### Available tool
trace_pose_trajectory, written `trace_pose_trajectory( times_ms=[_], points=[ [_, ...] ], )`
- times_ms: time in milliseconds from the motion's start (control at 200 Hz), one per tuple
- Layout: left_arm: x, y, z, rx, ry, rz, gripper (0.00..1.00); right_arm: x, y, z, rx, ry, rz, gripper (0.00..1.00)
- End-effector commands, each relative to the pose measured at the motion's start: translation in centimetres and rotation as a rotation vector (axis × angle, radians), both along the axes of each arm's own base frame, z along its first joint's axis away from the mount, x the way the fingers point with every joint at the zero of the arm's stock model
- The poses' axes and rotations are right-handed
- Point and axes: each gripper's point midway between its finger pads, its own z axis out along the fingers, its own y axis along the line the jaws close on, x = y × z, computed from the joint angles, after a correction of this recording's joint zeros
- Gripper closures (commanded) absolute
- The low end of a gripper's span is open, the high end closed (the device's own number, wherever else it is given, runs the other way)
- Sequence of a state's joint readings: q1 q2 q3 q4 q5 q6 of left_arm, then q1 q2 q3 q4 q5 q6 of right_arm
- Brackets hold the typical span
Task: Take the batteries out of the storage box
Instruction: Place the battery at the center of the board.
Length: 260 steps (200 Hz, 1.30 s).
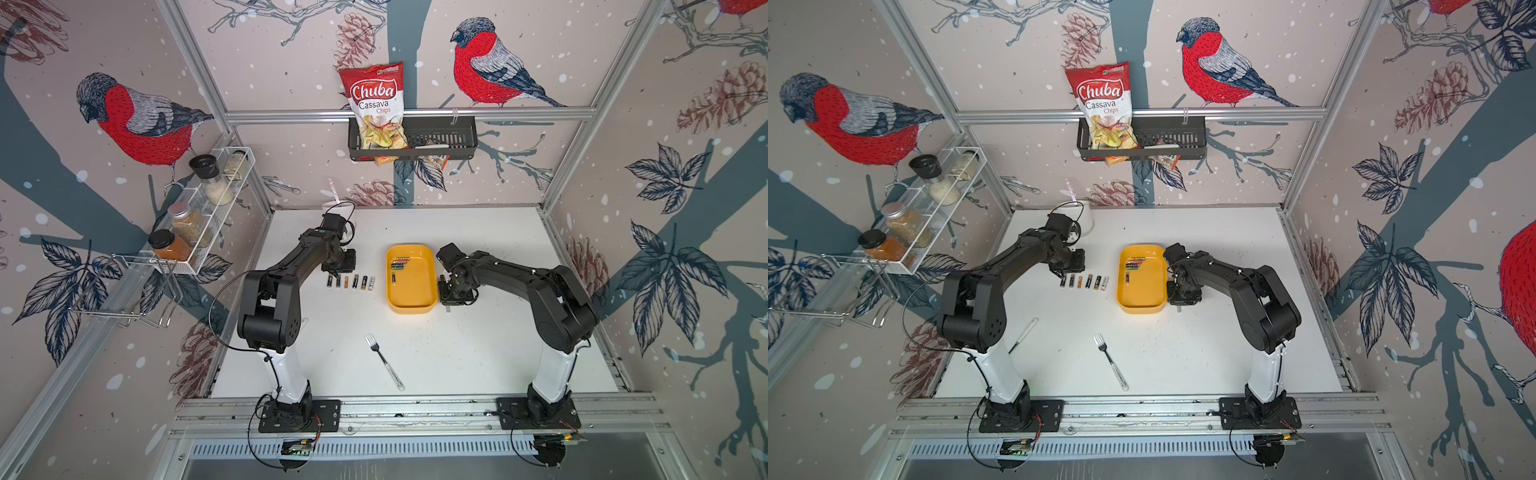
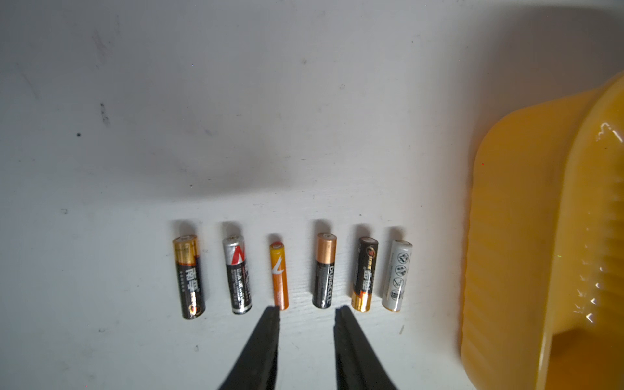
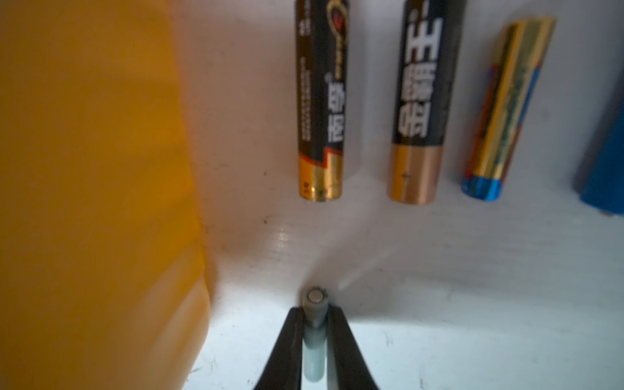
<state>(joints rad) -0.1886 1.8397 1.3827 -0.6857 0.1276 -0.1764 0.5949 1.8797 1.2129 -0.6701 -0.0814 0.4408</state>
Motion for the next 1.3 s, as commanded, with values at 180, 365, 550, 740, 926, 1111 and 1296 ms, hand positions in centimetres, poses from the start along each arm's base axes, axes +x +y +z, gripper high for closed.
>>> trace_pose_trajectory(
  times_ms=[180, 365, 550, 740, 926, 1111, 1296],
  points=[
    [0.0, 0.1, 0.2, 0.01, 0.0, -0.001, 0.67, 0.2, -0.2, 0.4, -0.017, -0.017, 0.005, 0.79],
    [0.1, 0.0, 0.2, 0.011, 0.001, -0.002, 0.67, 0.4, -0.2, 0.8, -0.019, -0.023, 0.004, 0.78],
    [0.1, -0.1, 0.2, 0.013, 0.002, -0.004, 0.68, 0.4, -0.2, 1.0, -0.018, -0.024, 0.006, 0.76],
    [0.4, -0.3, 0.7, 0.015, -0.004, -0.007, 0.67, 0.6, -0.2, 2.0, -0.011, -0.039, -0.001, 0.76],
    [0.8, -0.8, 1.7, 0.021, -0.013, -0.007, 0.67, 0.7, -0.2, 3.4, 0.006, -0.063, -0.015, 0.75],
    [1.5, -0.8, 3.2, 0.059, -0.018, 0.034, 0.67, 1.1, -0.8, 4.8, 0.019, -0.088, -0.022, 0.75],
    [2.5, -1.9, 6.2, 0.085, -0.067, 0.05, 0.67, 2.7, -2.5, 5.9, 0.015, -0.12, -0.037, 0.75]
  ],
)
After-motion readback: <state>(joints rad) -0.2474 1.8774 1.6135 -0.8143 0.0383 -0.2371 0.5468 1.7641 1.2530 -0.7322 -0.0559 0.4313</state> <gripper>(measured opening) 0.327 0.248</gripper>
